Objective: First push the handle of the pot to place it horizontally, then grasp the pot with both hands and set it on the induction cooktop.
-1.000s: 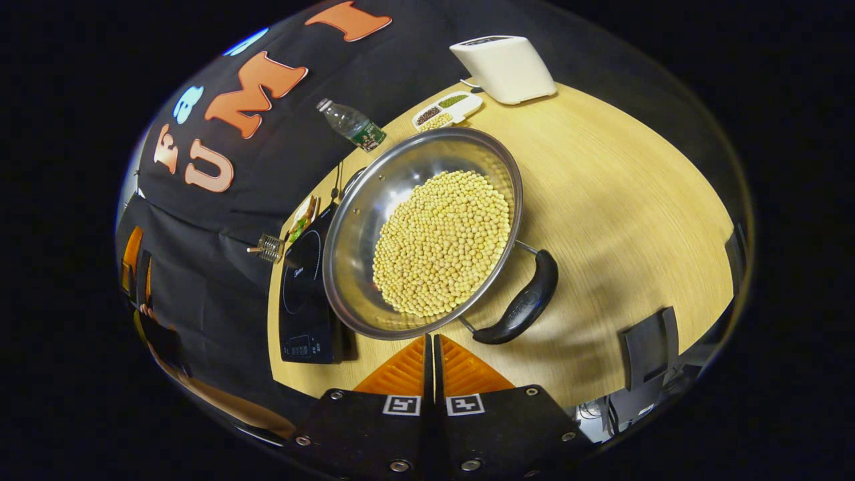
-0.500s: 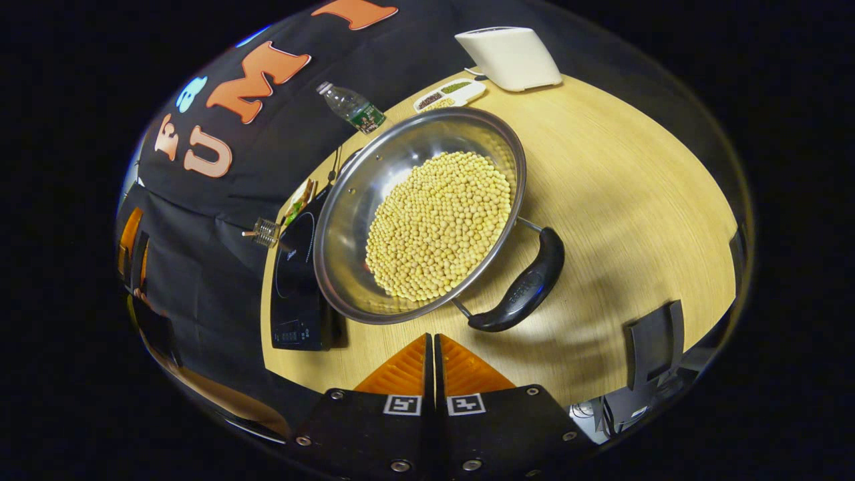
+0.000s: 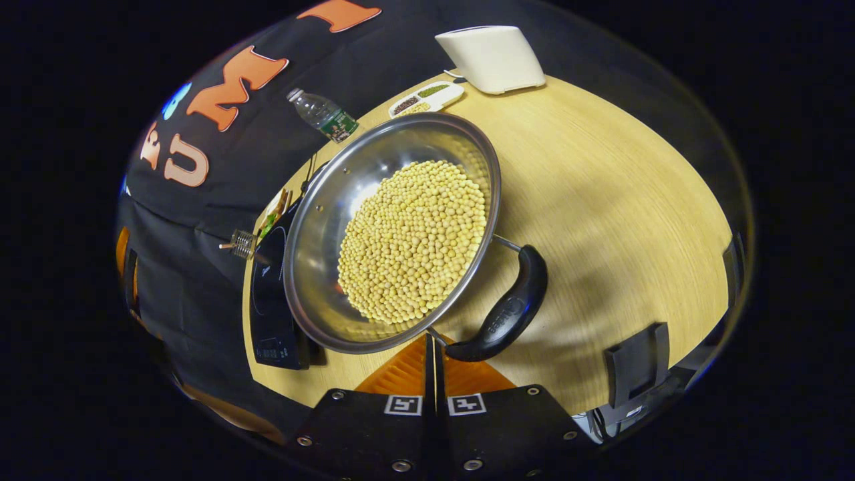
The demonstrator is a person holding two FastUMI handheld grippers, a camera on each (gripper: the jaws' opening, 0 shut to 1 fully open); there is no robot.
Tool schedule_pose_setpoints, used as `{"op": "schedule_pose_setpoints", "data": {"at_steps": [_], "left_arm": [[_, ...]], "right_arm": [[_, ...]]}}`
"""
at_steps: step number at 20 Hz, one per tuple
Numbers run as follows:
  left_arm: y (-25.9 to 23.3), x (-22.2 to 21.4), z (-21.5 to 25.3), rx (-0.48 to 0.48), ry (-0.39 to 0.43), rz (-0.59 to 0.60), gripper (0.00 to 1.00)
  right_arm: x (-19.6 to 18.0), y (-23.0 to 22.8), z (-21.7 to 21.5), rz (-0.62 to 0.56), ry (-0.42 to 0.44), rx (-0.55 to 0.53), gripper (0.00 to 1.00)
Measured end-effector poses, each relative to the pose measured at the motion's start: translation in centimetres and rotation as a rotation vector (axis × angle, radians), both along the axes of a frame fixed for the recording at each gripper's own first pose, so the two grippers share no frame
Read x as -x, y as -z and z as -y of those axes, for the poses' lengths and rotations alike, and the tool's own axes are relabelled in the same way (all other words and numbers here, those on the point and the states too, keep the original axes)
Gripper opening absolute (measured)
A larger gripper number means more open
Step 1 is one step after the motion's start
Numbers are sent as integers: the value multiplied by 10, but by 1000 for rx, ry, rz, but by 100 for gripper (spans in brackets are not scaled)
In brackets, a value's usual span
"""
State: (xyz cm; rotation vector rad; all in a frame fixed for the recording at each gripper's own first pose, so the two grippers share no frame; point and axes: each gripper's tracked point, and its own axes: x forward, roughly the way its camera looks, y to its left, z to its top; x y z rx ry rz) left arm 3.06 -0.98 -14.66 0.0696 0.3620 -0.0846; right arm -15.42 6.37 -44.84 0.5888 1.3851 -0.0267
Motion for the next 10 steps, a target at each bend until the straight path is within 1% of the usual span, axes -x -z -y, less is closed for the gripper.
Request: {"op": "schedule_pose_setpoints", "data": {"at_steps": [4,7,10], "left_arm": [[5,-1,-2,-21,2,2,99],[10,1,5,-16,15,-7,99],[8,3,7,-18,17,0,98]], "right_arm": [[-6,2,9,2,39,-2,0],[-17,7,29,23,49,68,0],[-29,9,46,34,60,107,0]]}}
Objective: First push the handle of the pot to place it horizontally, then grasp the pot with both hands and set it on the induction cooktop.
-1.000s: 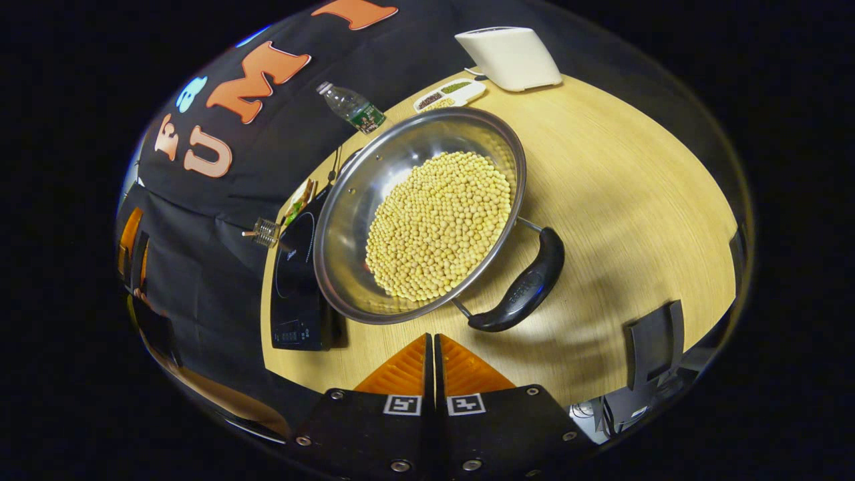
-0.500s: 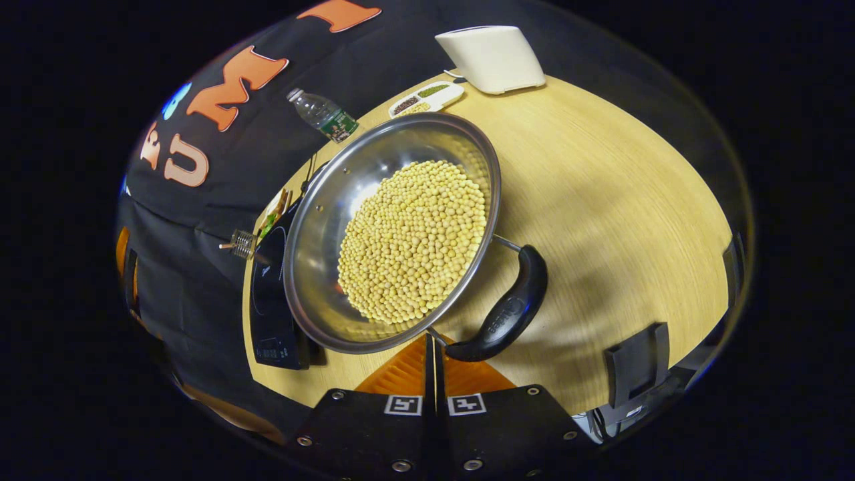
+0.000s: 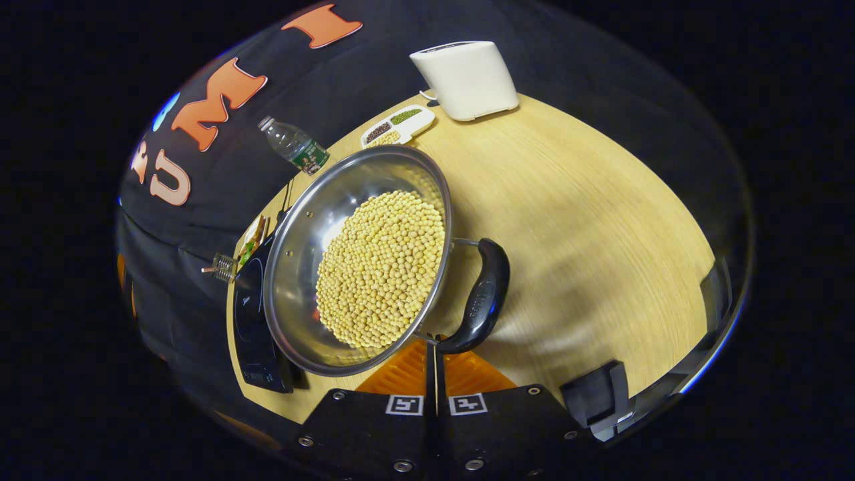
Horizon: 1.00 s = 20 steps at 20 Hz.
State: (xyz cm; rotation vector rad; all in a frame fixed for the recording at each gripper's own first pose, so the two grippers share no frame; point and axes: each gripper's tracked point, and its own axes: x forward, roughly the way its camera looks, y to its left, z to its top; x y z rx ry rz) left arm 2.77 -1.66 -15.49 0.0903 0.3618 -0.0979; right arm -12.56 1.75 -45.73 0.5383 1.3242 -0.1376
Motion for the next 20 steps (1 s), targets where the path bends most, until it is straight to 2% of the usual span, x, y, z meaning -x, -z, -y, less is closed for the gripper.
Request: {"op": "schedule_pose_setpoints", "data": {"at_steps": [10,16,20], "left_arm": [[-17,13,2,-29,16,65,98],[1,24,2,-60,40,72,99],[2,28,-4,-44,33,75,99]], "right_arm": [[-24,5,24,-1,33,17,0],[-39,6,35,-15,46,27,0],[-50,9,44,-4,81,38,0]]}}
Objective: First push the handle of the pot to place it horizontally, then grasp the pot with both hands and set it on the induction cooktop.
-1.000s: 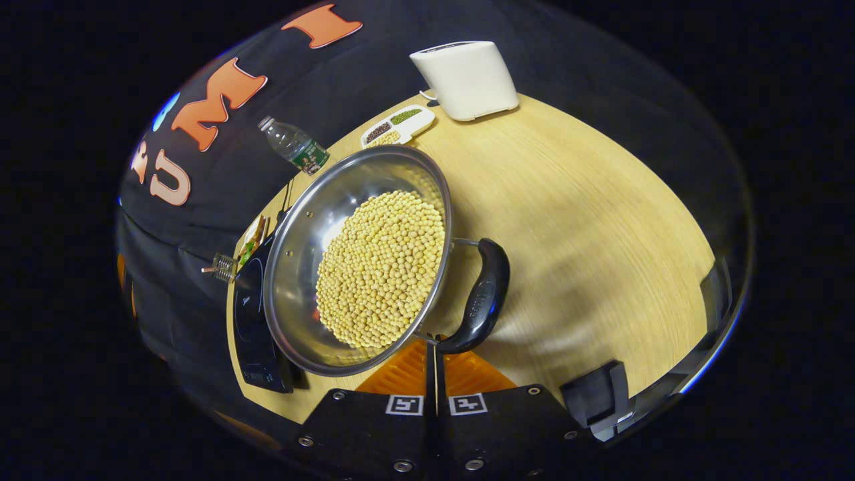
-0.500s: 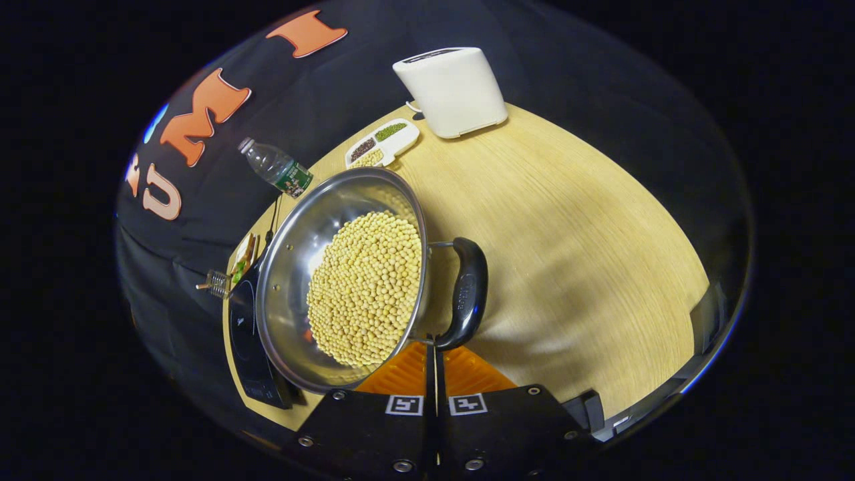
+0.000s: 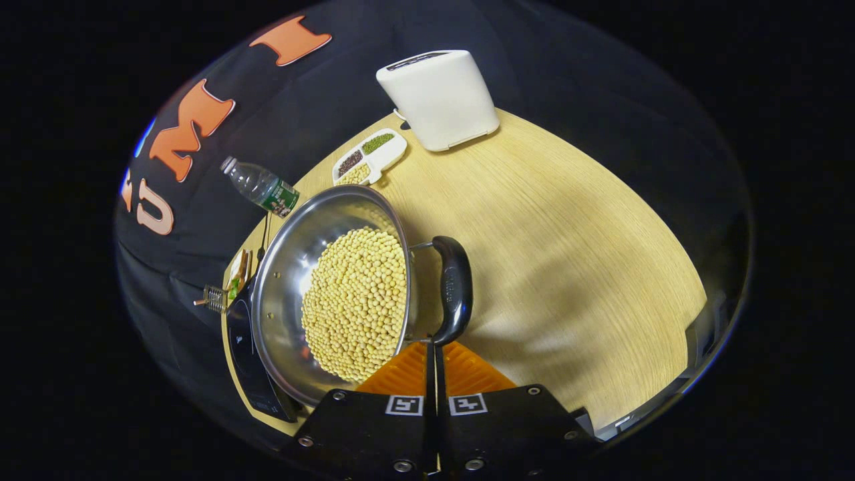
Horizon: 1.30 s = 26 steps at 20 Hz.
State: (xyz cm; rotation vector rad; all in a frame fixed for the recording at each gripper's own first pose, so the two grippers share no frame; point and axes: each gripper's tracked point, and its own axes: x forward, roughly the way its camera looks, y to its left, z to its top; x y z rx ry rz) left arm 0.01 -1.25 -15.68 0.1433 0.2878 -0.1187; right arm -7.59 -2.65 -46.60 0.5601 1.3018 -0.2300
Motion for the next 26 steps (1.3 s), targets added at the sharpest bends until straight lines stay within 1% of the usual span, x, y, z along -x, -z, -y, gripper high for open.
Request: {"op": "schedule_pose_setpoints", "data": {"at_steps": [7,14,16,17,18,20,21,22,23,24,25,26], "left_arm": [[7,6,-7,21,-13,-5,99],[37,12,6,56,-9,-74,99],[53,11,15,78,-2,-116,99],[62,11,21,90,1,-143,95],[70,12,28,101,7,-171,99],[86,13,39,114,18,-218,99],[95,12,42,113,16,-240,99],[102,12,45,113,16,-263,95],[112,10,48,117,16,-292,95],[123,10,53,127,19,-327,95],[133,8,58,138,21,-364,95],[143,7,62,148,22,-402,99]], "right_arm": [[-33,5,21,19,-12,82,0],[-61,11,33,28,-5,116,0],[-69,12,32,34,-12,131,0],[-75,13,31,39,-17,138,0],[-80,14,31,48,-21,146,0],[-85,13,35,57,-32,158,0],[-85,11,34,58,-41,159,0],[-83,9,35,61,-49,165,0],[-83,5,35,67,-58,163,1],[-84,-5,35,85,-63,156,6],[-87,-15,36,107,-63,143,8],[-93,-28,37,138,-55,129,14]]}}
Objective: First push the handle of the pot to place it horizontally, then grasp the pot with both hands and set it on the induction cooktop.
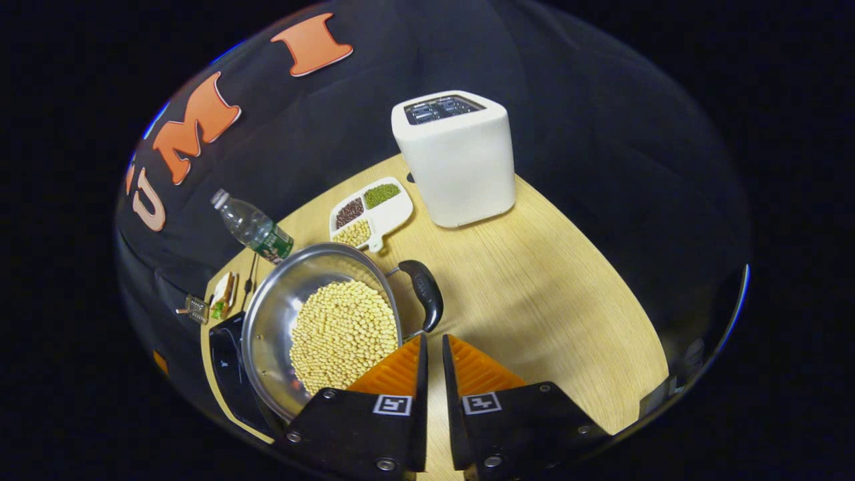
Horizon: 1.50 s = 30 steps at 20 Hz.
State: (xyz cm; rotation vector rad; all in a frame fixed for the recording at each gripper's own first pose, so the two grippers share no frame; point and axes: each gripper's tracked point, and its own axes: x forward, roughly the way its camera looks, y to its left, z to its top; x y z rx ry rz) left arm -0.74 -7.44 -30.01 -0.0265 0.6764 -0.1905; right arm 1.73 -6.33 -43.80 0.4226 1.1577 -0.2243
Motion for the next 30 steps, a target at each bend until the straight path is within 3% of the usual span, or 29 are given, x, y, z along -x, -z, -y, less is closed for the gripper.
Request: {"op": "schedule_pose_setpoints", "data": {"at_steps": [1,3,8,12,22,30], "left_arm": [[10,-2,3,10,-3,-31,95],[24,-7,16,28,5,-79,99],[61,-16,40,37,50,-196,97],[108,-13,62,43,73,-318,97],[161,-11,89,-7,84,-457,97],[207,-17,96,-71,54,-477,99]], "right_arm": [[-7,-13,5,40,8,-1,18],[-15,-27,12,80,-17,29,31],[-24,-37,-2,101,-104,43,66],[-26,-24,-10,92,-153,80,80],[-30,-1,-5,58,-192,141,87],[-31,19,-4,47,-266,238,88]]}}
